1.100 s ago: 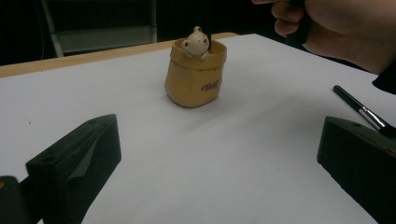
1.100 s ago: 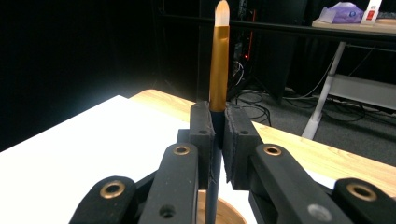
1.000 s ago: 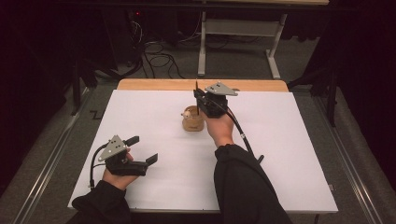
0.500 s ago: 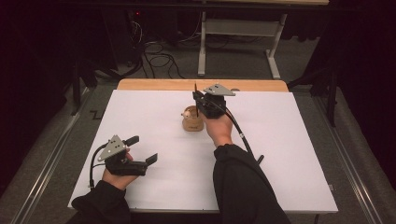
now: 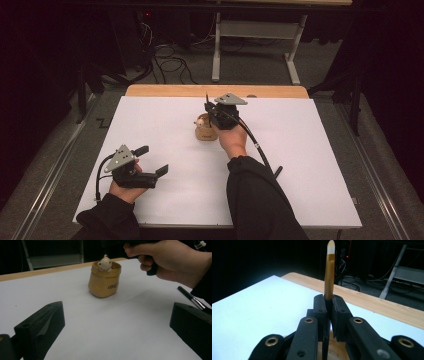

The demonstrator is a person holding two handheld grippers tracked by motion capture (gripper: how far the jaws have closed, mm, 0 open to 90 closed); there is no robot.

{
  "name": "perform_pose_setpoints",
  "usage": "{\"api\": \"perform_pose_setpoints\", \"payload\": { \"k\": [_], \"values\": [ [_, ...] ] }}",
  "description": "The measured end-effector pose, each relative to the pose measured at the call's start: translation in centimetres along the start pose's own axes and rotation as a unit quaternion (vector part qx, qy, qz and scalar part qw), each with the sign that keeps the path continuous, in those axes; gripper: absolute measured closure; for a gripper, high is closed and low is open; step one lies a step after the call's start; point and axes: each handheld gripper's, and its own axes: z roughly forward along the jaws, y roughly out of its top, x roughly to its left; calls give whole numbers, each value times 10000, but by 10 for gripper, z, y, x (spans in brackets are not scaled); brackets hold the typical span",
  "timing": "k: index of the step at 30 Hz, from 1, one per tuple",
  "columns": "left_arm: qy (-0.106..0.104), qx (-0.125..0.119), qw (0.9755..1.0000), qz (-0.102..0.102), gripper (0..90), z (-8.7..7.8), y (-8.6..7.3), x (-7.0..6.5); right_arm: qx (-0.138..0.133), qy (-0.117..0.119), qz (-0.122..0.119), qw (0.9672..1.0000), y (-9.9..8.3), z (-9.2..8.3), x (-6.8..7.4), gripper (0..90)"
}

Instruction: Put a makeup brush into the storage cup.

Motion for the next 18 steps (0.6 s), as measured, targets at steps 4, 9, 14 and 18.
{"api": "perform_pose_setpoints", "payload": {
  "k": [4, 9, 14, 18],
  "values": [
    [-7, 3, 10000, 5, 6, 0, 0, 0, -19, -23, 35, 10000, 0, 0, -1, 833],
    [-4, 1, 10000, 1, 6, 0, 0, 0, -69, 12, 193, 9998, 3, -2, -3, 594],
    [-4, 4, 10000, 10, 6, 0, 0, 0, -41, 28, 296, 9996, 3, -6, -6, 461],
    [-4, 10, 10000, 12, 6, 1, 0, -1, -73, 43, 281, 9996, 4, -13, -5, 418]
  ]
}}
